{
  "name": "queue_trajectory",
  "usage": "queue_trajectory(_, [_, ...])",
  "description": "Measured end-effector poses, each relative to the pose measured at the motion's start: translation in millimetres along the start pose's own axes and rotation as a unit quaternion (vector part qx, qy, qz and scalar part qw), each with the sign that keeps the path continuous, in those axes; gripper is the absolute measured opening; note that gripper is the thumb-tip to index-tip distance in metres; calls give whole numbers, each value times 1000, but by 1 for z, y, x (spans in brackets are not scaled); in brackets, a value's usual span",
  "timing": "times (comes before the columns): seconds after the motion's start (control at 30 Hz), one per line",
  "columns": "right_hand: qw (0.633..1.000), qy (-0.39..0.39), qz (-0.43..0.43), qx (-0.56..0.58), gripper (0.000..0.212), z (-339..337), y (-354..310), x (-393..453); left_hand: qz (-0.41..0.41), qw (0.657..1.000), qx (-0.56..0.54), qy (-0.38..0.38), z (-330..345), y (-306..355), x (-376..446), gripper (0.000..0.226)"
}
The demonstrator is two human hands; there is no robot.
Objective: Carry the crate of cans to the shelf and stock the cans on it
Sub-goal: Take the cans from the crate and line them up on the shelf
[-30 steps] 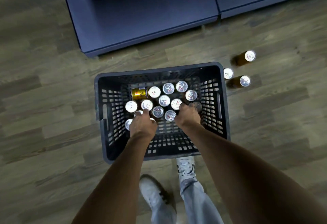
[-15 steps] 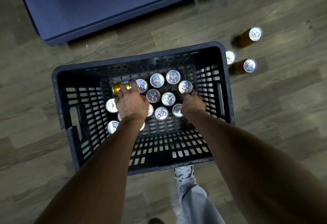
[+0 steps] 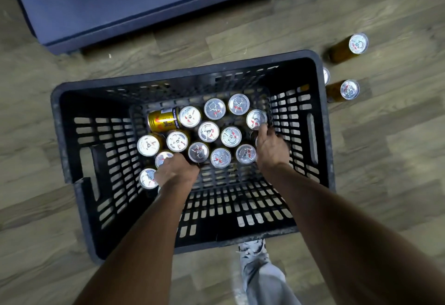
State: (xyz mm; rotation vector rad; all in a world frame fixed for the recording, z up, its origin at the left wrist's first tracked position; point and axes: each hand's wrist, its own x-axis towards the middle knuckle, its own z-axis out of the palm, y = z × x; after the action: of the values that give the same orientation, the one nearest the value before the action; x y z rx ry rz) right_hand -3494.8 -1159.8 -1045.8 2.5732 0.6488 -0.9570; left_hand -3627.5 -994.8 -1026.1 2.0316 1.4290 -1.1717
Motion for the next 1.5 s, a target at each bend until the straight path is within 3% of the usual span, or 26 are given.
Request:
queue_trajectory(0.17, [999, 29, 17, -2, 63, -2, -2, 5, 21, 1000, 11, 17, 19, 9, -12, 44])
queue_trajectory(0.3, [996, 37, 50, 56, 68, -13, -7, -1, 71, 995, -53, 54, 20, 22, -33, 46])
queue_trajectory(0.47, [970, 67, 74, 222, 40, -70, -3, -33, 163, 982, -84, 53, -44, 29, -71, 54])
queue_trajectory(0.53, [928, 12, 69, 367, 32, -115, -7, -46, 140, 983, -119, 31, -86, 31, -85, 53])
queue_trajectory(0.6, [845, -6, 56, 531, 40, -164, -15, -60, 107, 975, -192, 14, -135, 32, -108, 50])
queue_trajectory(0.7, [795, 44, 46, 604, 25, -247, -25, -91, 127, 957, -259, -7, -204, 30, -157, 60])
queue_trajectory(0.8, [746, 35, 4, 666, 35, -335, -38, -130, 162, 943, -291, -19, -271, 20, -213, 57])
queue_trajectory(0.93, [710, 34, -54, 701, 34, -447, -62, -165, 170, 895, -408, 54, -364, 14, -257, 63])
queue_trajectory(1.03, [696, 83, -83, 709, 36, -515, -75, -191, 193, 865, -458, 73, -426, 6, -293, 69])
queue_trajectory(1.1, [704, 131, -117, 688, 35, -550, -83, -211, 222, 855, -456, 107, -456, -1, -323, 57])
queue_trajectory(1.2, [690, 207, -163, 675, 30, -601, -95, -246, 251, 831, -424, 259, -495, -14, -362, 41])
queue_trajectory(1.3, [681, 291, -239, 628, 33, -653, -103, -270, 287, 781, -386, 399, -526, -24, -383, 42])
queue_trajectory(1.5, [606, 396, -317, 614, 27, -750, -109, -311, 328, 665, -434, 511, -597, -23, -416, 57])
